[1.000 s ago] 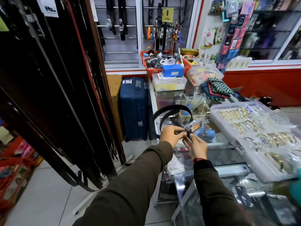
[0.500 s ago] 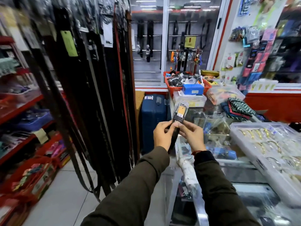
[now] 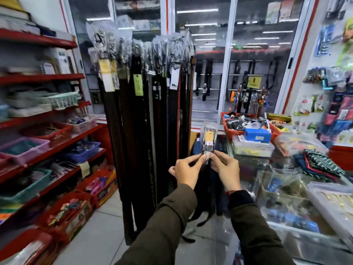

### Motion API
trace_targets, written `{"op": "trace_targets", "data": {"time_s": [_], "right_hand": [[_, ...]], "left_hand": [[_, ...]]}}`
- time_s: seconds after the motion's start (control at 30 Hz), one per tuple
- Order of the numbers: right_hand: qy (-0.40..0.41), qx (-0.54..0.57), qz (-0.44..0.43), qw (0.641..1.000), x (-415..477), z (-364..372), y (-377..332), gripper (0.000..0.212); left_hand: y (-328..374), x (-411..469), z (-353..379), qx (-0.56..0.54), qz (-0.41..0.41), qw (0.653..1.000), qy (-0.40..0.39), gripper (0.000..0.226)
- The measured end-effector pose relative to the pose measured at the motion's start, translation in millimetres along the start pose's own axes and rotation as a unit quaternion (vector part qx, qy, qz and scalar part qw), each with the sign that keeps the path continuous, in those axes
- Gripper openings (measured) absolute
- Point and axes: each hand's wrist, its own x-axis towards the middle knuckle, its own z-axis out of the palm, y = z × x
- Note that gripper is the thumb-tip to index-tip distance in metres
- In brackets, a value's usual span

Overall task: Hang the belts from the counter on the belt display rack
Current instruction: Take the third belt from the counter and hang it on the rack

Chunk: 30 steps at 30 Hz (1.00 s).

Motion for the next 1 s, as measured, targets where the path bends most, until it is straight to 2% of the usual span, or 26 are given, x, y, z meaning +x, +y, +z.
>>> {"op": "trace_targets", "data": {"time_s": [0.07,0.1,0.2,0.27,0.4,0.57,0.73,0.87,1.0], "right_hand": [[-0.015,0.015,-0.008,1.0,2,11,-8,0.024],[-0.021,0.029,-0.01,0.999,3,17,-13,0.025],[-0.045,0.067,-0.024,0.996,10,32,-33,0.023],[-0.06,0.084,-0.046,0.994,17,43,-47,0.026],[-0.073,0.088,-0.079,0.99,34,67,-79,0.032],[-0.089,0.1,-0.136,0.982,60,87,-123,0.022],[-0.1,0.128,-0.154,0.975,82,97,-165,0.025],[-0.109,0.12,-0.186,0.969,96,99,-195,0.039],[-0.125,0.124,-0.207,0.962,103,100,-213,0.037]], "left_hand": [[11,6,-14,0.021,0.031,0.999,0.02,0.032],[16,11,-22,-0.004,0.043,0.999,0.011,0.028],[33,27,-41,-0.157,0.05,0.986,-0.032,0.023],[44,38,-52,-0.195,0.056,0.979,-0.024,0.028],[68,61,-65,-0.224,0.072,0.972,0.007,0.029],[102,95,-81,-0.212,0.127,0.969,0.026,0.03],[145,123,-91,-0.22,0.163,0.96,0.059,0.027],[175,136,-99,-0.248,0.176,0.951,0.058,0.025],[196,143,-102,-0.3,0.165,0.939,0.026,0.023]]}}
